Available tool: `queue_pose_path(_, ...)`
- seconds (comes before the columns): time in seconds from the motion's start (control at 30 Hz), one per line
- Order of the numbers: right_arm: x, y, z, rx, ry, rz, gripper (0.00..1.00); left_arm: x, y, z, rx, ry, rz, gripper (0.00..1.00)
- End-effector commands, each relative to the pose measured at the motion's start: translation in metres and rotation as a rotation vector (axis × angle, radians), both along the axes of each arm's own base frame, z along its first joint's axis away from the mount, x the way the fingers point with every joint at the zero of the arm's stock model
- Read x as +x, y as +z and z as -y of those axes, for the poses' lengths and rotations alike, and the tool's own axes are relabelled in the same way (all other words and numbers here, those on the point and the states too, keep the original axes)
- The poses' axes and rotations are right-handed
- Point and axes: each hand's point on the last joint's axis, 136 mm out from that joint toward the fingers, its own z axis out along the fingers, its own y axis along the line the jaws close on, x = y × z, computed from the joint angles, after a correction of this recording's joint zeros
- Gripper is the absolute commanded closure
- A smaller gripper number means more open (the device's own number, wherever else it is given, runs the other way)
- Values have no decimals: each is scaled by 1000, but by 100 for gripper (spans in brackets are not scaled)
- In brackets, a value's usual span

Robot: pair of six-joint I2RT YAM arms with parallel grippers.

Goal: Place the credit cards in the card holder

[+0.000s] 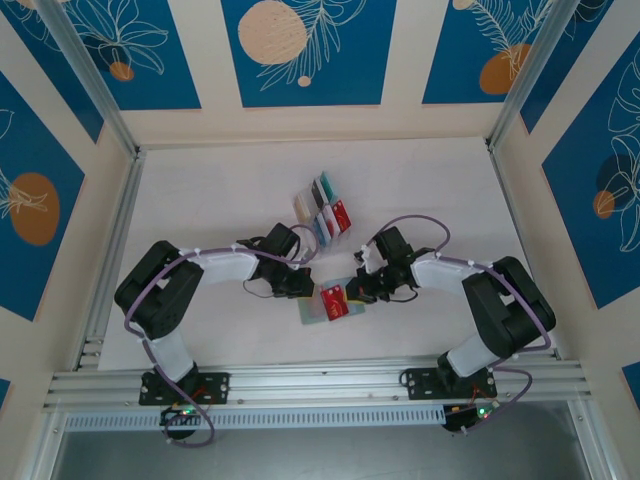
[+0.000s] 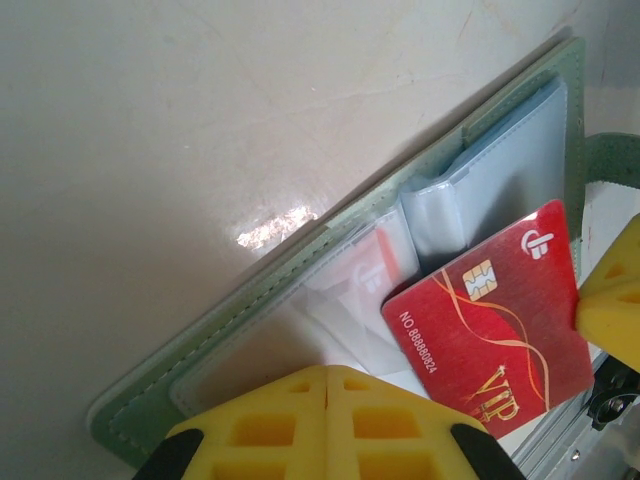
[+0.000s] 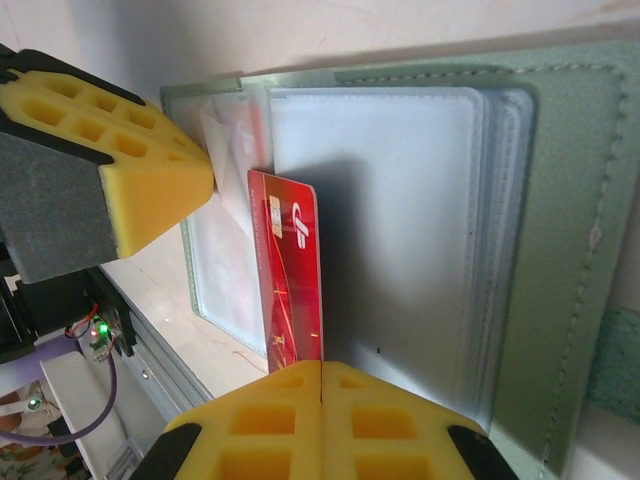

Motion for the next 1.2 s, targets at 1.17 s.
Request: queue_pose_path(1.17,26,0,-6,-102,26,99,100,-15,-18,-20,81,-8,-46,95)
